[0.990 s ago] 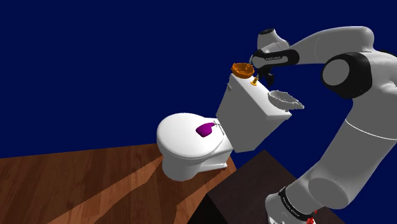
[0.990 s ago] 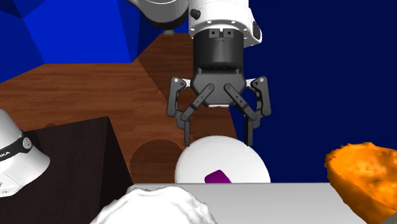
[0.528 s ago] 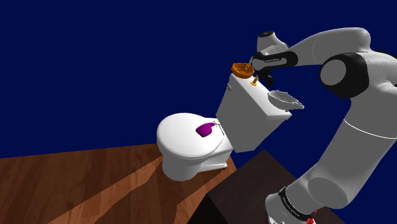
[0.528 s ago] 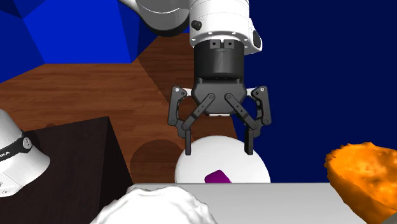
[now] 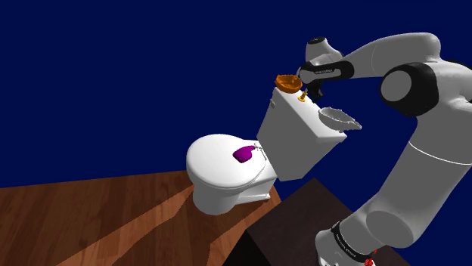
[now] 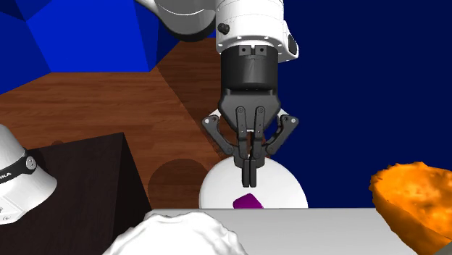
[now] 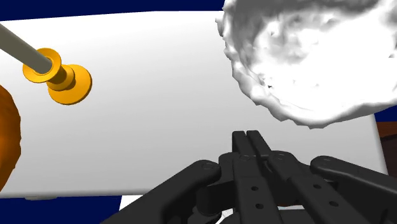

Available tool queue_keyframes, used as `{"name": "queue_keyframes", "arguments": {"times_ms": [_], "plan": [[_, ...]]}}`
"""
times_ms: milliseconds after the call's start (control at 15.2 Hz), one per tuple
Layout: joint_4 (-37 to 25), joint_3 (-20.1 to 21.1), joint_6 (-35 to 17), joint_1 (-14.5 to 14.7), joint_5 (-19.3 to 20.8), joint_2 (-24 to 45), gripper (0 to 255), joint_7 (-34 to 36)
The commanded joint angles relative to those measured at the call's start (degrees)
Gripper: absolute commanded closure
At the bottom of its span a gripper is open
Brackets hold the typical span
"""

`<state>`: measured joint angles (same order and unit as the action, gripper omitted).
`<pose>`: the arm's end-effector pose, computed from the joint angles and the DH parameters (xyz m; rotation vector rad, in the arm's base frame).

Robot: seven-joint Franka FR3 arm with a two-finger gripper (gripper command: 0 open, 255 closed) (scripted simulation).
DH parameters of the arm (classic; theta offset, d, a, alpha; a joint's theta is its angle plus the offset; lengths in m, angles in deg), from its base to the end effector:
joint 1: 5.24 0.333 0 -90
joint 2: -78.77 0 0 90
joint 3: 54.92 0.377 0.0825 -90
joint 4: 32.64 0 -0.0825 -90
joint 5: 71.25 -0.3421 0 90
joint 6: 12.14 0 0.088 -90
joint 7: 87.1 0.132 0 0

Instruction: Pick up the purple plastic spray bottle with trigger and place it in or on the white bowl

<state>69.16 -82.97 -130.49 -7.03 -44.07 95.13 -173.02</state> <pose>0.5306 -0.3090 0.4813 2.2567 1.5813 -0.6428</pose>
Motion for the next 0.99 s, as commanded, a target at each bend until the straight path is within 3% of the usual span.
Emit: {"name": "queue_keyframes", "arguments": {"times_ms": [0, 198, 264, 924], "plan": [[0.0, 0.0, 0.0, 0.0, 0.0, 0.0, 255, 0.0], [0.0, 0.0, 0.0, 0.0, 0.0, 0.0, 255, 0.0], [0.0, 0.0, 0.0, 0.0, 0.0, 0.0, 0, 0.0], [8.11, 2.1, -18.99, -1.76, -3.49, 7.79, 0, 6.68]]}}
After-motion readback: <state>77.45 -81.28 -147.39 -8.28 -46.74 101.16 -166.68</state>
